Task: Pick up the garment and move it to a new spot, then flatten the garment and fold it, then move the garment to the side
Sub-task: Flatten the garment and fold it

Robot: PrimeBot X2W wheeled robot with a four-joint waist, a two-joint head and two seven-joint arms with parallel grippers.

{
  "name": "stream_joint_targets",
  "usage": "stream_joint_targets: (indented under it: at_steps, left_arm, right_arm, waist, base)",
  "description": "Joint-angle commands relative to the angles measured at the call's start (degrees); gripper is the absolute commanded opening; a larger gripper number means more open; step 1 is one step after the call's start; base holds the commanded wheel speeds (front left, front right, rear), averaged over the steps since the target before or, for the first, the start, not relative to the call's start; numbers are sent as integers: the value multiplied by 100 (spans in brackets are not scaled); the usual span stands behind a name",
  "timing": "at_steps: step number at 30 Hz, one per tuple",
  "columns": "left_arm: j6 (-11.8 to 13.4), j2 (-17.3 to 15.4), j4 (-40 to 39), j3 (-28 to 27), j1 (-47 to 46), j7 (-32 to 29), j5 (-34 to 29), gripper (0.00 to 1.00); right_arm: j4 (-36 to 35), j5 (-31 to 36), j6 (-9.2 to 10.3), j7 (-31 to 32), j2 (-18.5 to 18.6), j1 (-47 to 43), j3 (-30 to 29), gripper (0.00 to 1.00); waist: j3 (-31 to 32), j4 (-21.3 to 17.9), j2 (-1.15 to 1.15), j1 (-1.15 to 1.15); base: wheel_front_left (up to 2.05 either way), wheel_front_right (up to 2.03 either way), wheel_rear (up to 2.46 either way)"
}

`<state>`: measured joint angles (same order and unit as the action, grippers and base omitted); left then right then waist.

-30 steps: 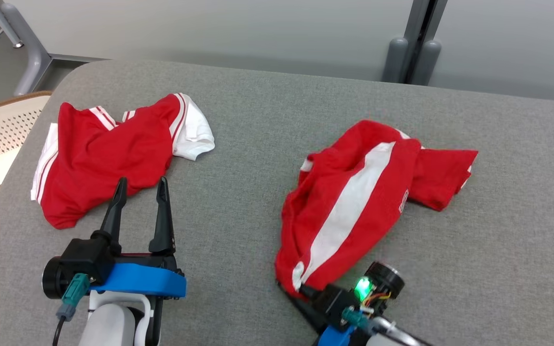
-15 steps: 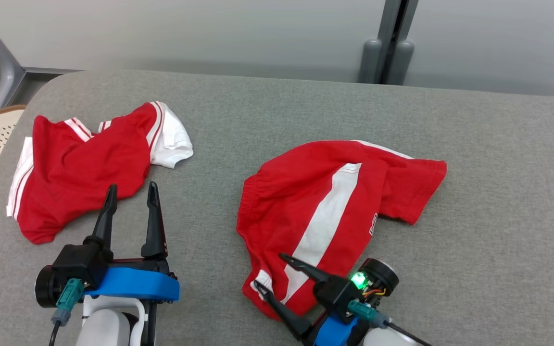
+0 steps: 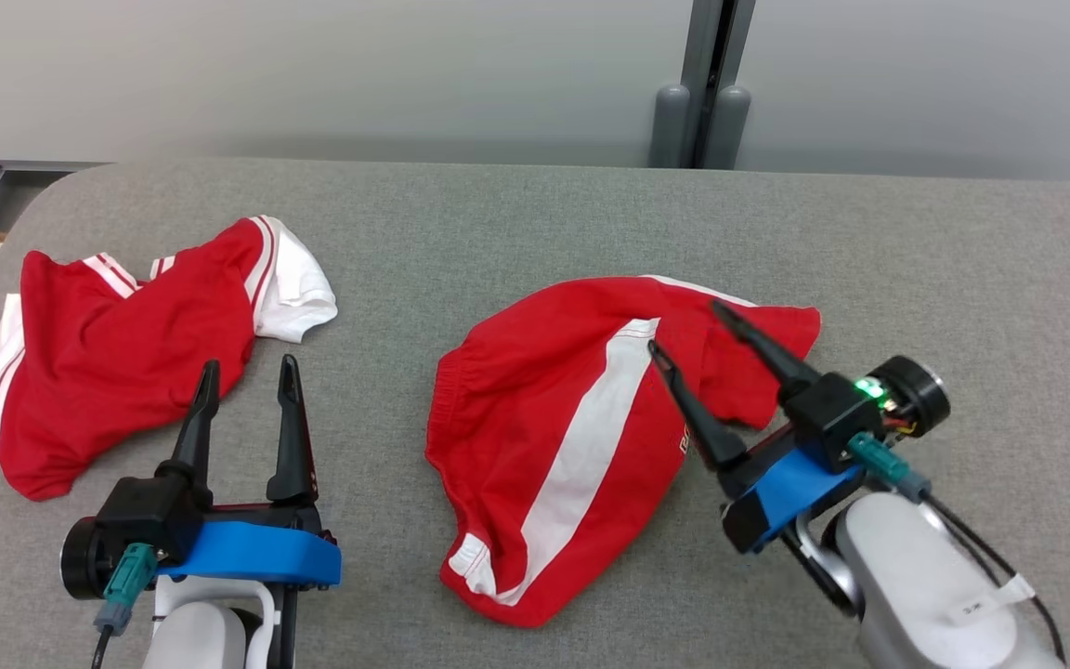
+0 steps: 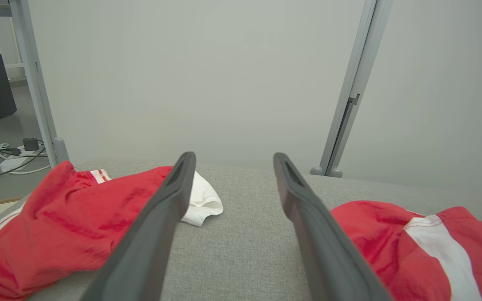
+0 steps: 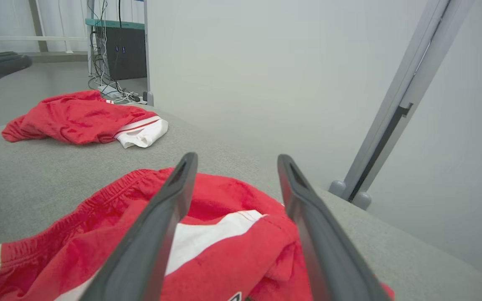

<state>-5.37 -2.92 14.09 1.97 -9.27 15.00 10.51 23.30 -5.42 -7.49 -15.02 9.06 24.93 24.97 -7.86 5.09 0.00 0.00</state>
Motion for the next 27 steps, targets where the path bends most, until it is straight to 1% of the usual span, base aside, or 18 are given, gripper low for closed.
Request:
stream_joint_targets:
  at_steps: [1,4,7,15,19,20,26,27]
  left_arm:
    - [-9,5,-39,0,28,28,-12,100]
    - [-8,5,-46,51,-6,28,15,100]
    - [5,5,-58,88,-71,28,49,100]
    - [35,5,-57,160,-196,28,103,100]
    - [70,6,-53,175,-284,28,147,100]
    - [70,6,-53,175,-284,28,147,100]
    - [84,5,-37,186,-280,28,130,100]
    - [89,5,-35,185,-277,28,127,100]
  right_arm:
    - [78,86,-1,-24,96,219,-165,100]
    - [259,171,-1,32,187,496,-350,100]
    - [497,195,-1,196,201,711,-476,100]
    - [1464,101,-1,399,111,936,-455,100]
    - [2007,15,-1,337,38,1043,-425,100]
    - [2007,15,-1,337,38,1043,-425,100]
    - [2686,-126,-1,215,-97,1201,-382,100]
    - [2785,-164,-1,201,-113,1230,-371,39]
  waist:
    - [-24,8,0,0]
    - [-66,50,0,0]
    - [-142,106,0,0]
    - [-349,307,0,0]
    - [-413,421,0,0]
    - [-413,421,0,0]
    - [-446,541,0,0]
    - [-448,552,0,0]
  base:
    - [0,0,0]
    - [0,0,0]
    - [0,0,0]
    - [0,0,0]
    - [0,0,0]
    - [0,0,0]
    - [0,0,0]
    - [0,0,0]
